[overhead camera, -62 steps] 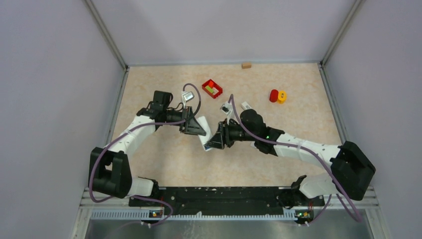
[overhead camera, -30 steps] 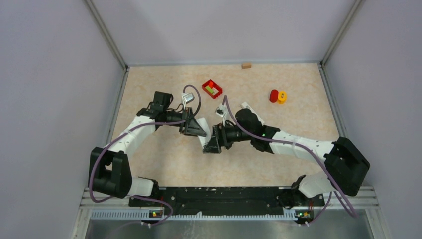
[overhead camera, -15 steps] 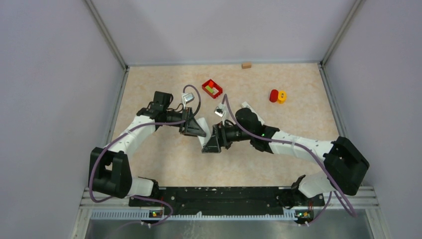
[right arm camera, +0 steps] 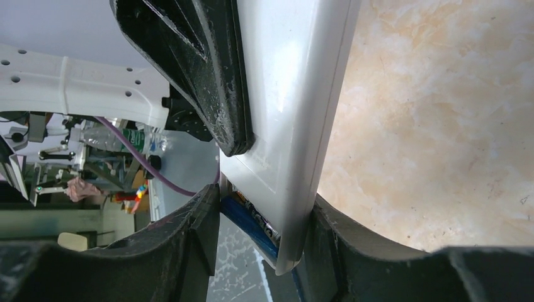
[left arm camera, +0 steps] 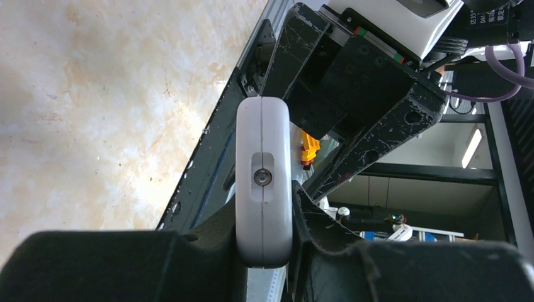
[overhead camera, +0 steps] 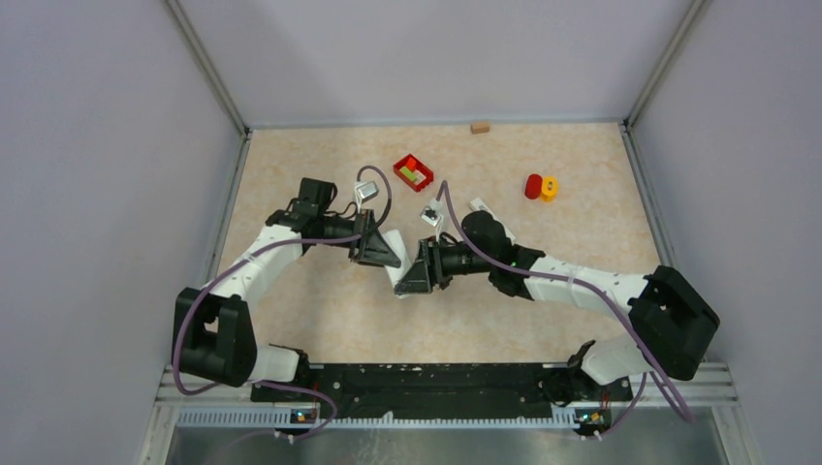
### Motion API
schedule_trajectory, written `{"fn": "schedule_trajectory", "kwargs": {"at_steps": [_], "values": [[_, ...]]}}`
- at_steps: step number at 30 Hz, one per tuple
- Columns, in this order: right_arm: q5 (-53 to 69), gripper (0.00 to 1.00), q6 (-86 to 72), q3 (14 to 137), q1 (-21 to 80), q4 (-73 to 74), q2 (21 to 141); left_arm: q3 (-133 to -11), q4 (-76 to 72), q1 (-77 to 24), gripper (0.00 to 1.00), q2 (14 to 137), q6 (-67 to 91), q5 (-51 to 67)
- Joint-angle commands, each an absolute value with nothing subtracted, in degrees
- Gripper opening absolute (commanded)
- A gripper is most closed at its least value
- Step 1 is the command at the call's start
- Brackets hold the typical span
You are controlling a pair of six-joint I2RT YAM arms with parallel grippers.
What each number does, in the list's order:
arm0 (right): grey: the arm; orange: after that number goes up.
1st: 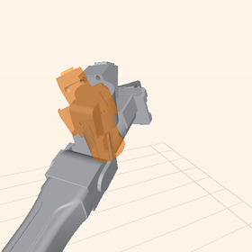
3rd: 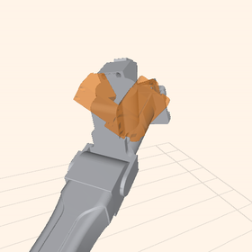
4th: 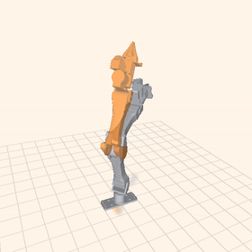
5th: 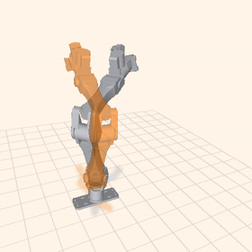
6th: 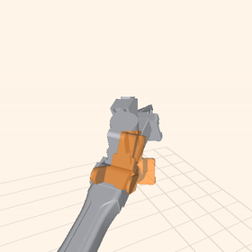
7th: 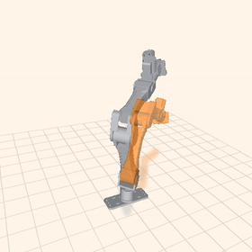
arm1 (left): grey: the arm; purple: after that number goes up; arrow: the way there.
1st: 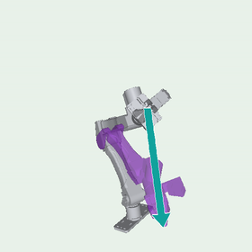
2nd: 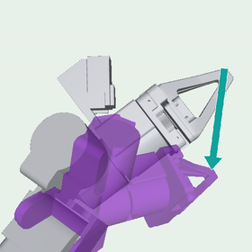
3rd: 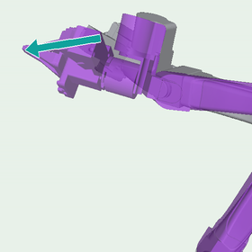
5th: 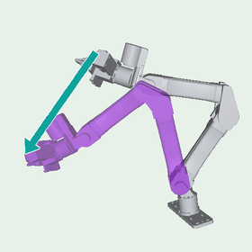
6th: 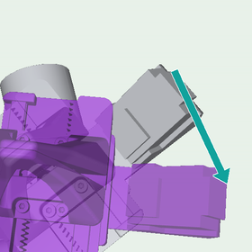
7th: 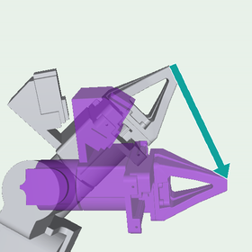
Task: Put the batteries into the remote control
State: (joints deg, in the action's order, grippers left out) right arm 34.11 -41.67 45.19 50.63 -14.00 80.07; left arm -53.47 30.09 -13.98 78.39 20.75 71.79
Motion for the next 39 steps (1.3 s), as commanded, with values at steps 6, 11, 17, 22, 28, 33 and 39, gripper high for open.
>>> {"fn": "schedule_trajectory", "kwargs": {"at_steps": [6, 11, 17, 22, 28, 33, 39], "values": [[37.6, 0.27, -38.6, 44.9, 50.7, -19.8, 80.0, -55.4, 29.6, -14.2, 0.0, 76.6, 20.5, 72.2], [38.7, 0.22, -35.4, 44.6, 50.6, -20.5, 79.7, -55.4, 29.7, -14.2, 0.0, 76.6, 20.6, 72.3], [36.5, 0.17, -31.0, 44.2, 50.7, -19.0, 79.3, -55.4, 30.2, -14.2, 0.0, 76.7, 20.5, 72.0], [37.1, 0.13, -31.1, 44.7, 50.0, -17.3, 80.5, -55.5, 30.4, -14.2, 0.0, 76.7, 20.3, 71.9], [38.4, 0.08, -34.0, 43.9, 48.9, -19.6, 81.1, -55.4, 30.5, -14.2, 0.0, 76.5, 20.1, 71.9], [36.7, 0.07, -33.5, 42.8, 48.2, -20.4, 80.0, -55.5, 30.6, -14.2, 0.0, 76.5, 20.1, 72.0], [32.8, 0.23, -28.8, 43.0, 48.2, -17.0, 78.3, -55.6, 30.7, -14.1, 0.0, 76.8, 20.3, 72.0]]}}
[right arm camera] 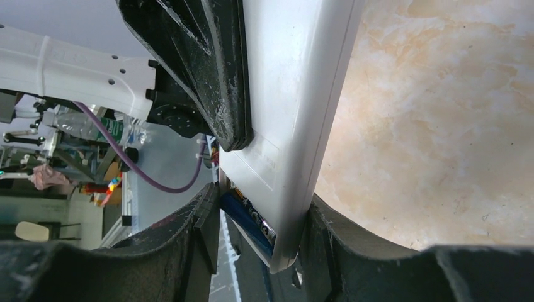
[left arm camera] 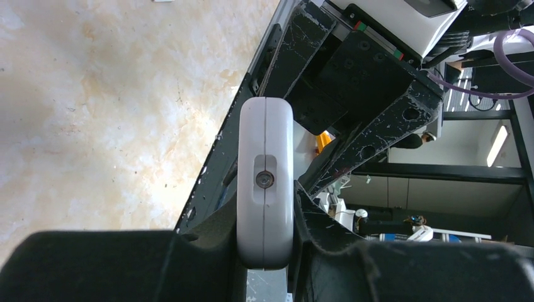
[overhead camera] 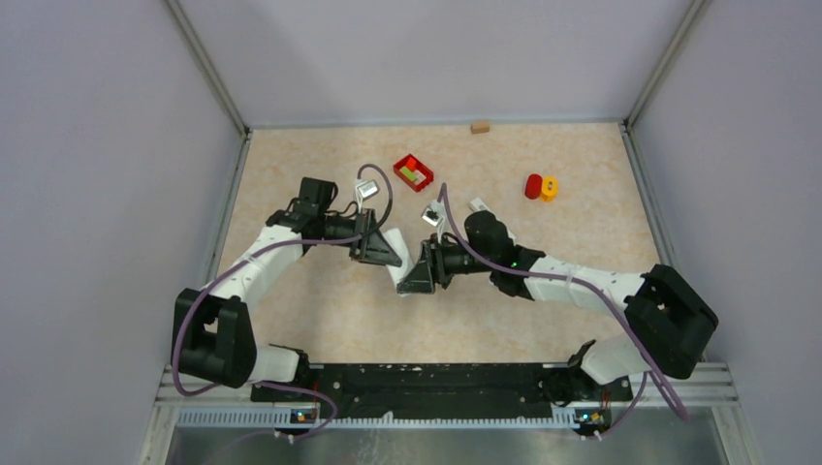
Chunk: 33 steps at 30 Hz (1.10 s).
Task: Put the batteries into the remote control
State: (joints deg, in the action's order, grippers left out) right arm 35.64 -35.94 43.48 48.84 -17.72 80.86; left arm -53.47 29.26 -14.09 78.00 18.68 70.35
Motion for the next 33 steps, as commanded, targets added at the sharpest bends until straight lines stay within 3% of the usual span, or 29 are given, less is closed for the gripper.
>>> {"fn": "schedule_trajectory", "kwargs": {"at_steps": [1, 4, 7, 14, 17, 24, 27, 30, 33], "values": [[32.5, 0.28, -28.1, 43.1, 48.2, -16.5, 78.0, -55.6, 30.7, -14.1, 0.0, 76.8, 20.3, 71.9], [32.9, 0.51, -28.4, 42.7, 48.2, -17.1, 76.9, -55.7, 30.7, -14.2, 0.0, 76.9, 20.3, 71.9], [33.5, 0.68, -30.7, 42.2, 48.2, -18.8, 75.9, -55.8, 30.7, -14.2, 0.0, 77.0, 20.4, 72.0], [38.5, 0.76, -36.0, 42.1, 48.2, -22.2, 77.1, -55.9, 30.6, -14.2, 0.0, 77.4, 20.4, 71.9], [38.4, 0.7, -35.5, 42.7, 48.2, -20.6, 78.3, -56.0, 30.6, -14.2, 0.0, 77.5, 20.4, 71.9], [39.8, 0.34, -35.7, 43.3, 48.2, -21.6, 81.0, -56.0, 30.6, -14.2, 0.0, 77.4, 20.3, 71.9], [39.7, 0.24, -35.9, 43.3, 48.2, -21.9, 81.3, -55.9, 30.6, -14.2, 0.0, 77.3, 20.3, 71.9], [39.6, 0.19, -36.0, 43.3, 48.2, -22.1, 81.4, -55.8, 30.6, -14.2, 0.0, 77.2, 20.3, 71.8], [39.2, 0.21, -36.0, 43.0, 48.2, -21.8, 81.1, -55.8, 30.6, -14.2, 0.0, 77.2, 20.2, 71.8]]}}
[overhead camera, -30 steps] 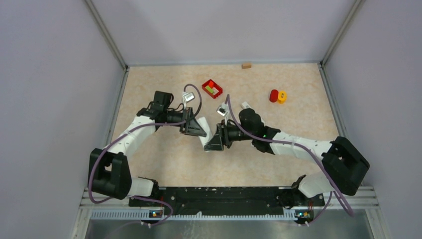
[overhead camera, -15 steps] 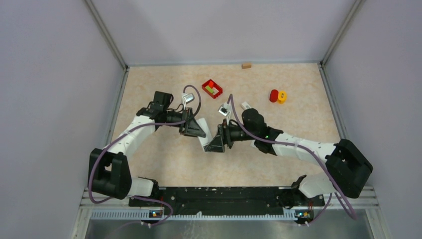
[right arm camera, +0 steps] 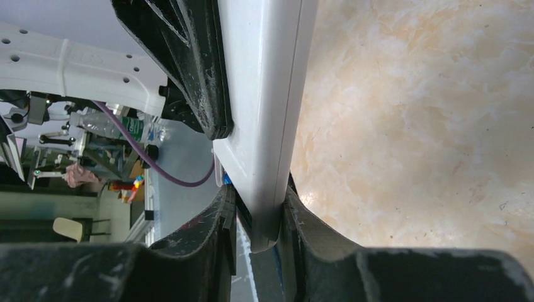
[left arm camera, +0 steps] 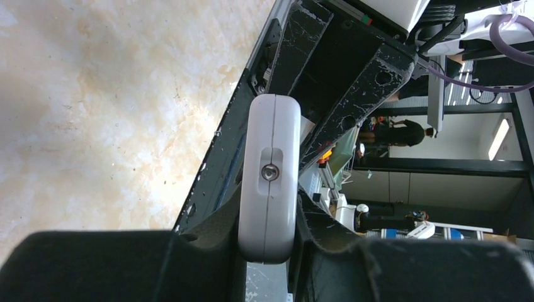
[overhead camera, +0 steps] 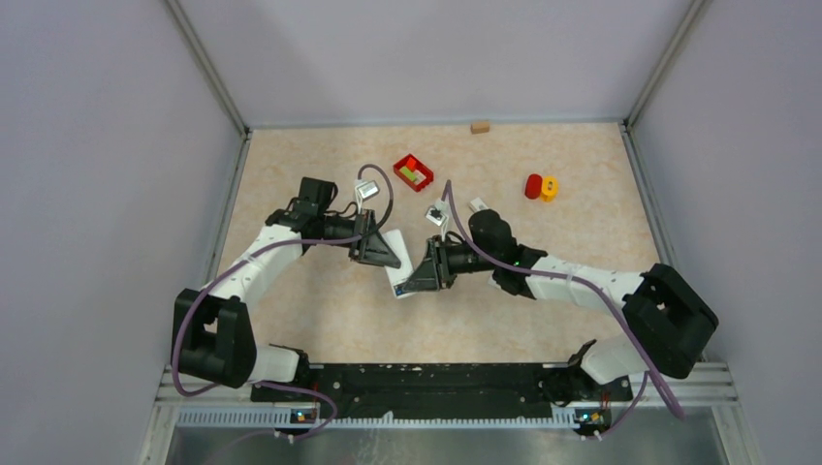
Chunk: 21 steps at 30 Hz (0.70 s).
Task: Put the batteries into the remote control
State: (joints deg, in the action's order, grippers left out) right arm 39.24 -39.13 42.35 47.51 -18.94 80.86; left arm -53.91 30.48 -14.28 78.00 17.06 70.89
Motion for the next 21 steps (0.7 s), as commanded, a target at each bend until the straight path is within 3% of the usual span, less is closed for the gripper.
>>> {"fn": "schedule_trajectory", "kwargs": {"at_steps": [1, 6, 8, 13, 21], "values": [[39.1, 0.25, -36.0, 42.9, 48.2, -21.7, 80.8, -55.8, 30.6, -14.2, 0.0, 77.2, 20.2, 71.8], [36.0, 0.62, -37.4, 41.6, 47.9, -21.1, 77.6, -55.9, 30.2, -14.1, 0.0, 77.0, 20.3, 71.4], [34.9, 0.69, -39.1, 40.5, 47.1, -21.4, 76.1, -55.9, 29.3, -14.1, 0.0, 76.5, 20.8, 71.1], [32.5, 0.74, -46.7, 36.6, 44.8, -27.0, 72.0, -54.9, 22.3, -13.9, 0.0, 74.3, 25.9, 68.6], [12.7, 0.71, -63.4, 29.6, 44.7, -35.7, 64.4, -46.7, -7.6, -13.9, 0.0, 68.7, 46.6, 58.6]]}}
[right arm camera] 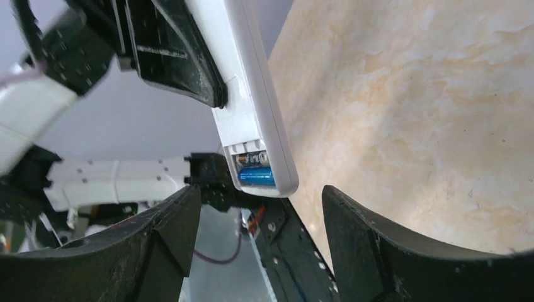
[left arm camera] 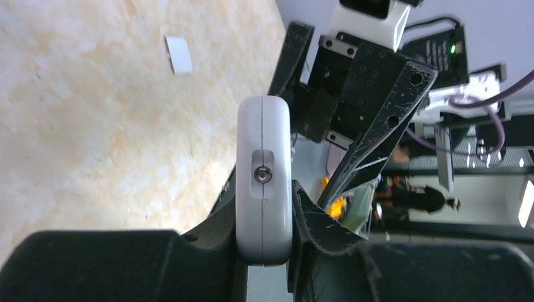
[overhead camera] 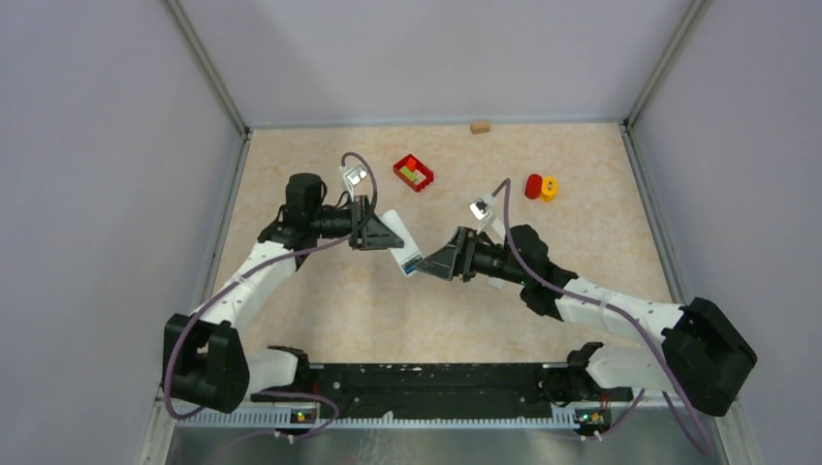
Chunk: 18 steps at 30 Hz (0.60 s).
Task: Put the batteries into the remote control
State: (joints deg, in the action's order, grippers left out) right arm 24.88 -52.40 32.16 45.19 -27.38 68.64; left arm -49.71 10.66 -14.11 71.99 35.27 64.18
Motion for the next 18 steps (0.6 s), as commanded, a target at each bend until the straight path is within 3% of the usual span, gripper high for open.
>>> {"fn": "schedule_trajectory", "kwargs": {"at_steps": [1, 7, 14, 18], "values": [[10.8, 0.69, -64.8, 28.7, 44.7, -37.4, 63.5, -45.7, -10.1, -13.9, 0.0, 68.1, 47.9, 57.6], [3.2, 0.64, -66.6, 29.6, 44.7, -36.9, 61.2, -41.7, -20.5, -13.9, 0.0, 64.1, 53.9, 52.9], [2.5, 0.55, -65.3, 34.6, 44.7, -31.1, 65.1, -40.5, -24.0, -13.9, 0.0, 61.0, 56.2, 50.3], [4.4, 0.5, -65.3, 35.2, 44.7, -36.1, 68.0, -40.5, -24.1, -13.9, 0.0, 61.1, 56.7, 50.7]]}}
